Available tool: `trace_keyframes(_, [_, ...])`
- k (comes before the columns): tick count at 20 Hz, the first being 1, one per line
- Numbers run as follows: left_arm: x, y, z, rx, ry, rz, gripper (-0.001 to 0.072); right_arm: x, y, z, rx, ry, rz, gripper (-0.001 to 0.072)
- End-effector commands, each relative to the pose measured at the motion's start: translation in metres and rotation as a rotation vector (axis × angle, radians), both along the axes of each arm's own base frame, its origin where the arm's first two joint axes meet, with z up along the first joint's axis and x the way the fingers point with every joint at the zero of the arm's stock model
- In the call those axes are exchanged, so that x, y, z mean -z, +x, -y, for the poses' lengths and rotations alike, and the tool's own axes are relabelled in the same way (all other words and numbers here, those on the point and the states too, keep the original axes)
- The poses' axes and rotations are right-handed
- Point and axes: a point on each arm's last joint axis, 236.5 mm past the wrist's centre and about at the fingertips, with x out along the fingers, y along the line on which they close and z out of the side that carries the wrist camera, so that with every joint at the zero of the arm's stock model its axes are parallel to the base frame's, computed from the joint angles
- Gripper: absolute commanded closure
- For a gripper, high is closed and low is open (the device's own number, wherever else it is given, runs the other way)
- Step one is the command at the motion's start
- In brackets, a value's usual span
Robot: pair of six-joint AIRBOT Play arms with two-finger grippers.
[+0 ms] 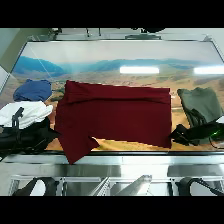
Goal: Fold the shirts.
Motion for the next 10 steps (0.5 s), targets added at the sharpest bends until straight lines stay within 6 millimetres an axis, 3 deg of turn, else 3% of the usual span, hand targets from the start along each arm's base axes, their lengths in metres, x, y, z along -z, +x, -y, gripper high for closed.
trace_keyframes(1, [0.011,0.000,-0.001,-0.012,-0.021,-0.042,0.0006,0.016,-0.002,-0.014,-0.007,0.045,0.008,0.0350])
trace_keyframes(5, [0.033,-0.001,0.001,-0.018,-0.076,-0.133,0.0007,-0.001,0.025,-0.034,0.039,0.162,0.119,0.0351])
trace_keyframes(10, [0.062,-0.007,0.001,-0.025,-0.118,-0.249,0.0008,-0.002,0.026,-0.035,0.024,0.164,0.134,0.0351])
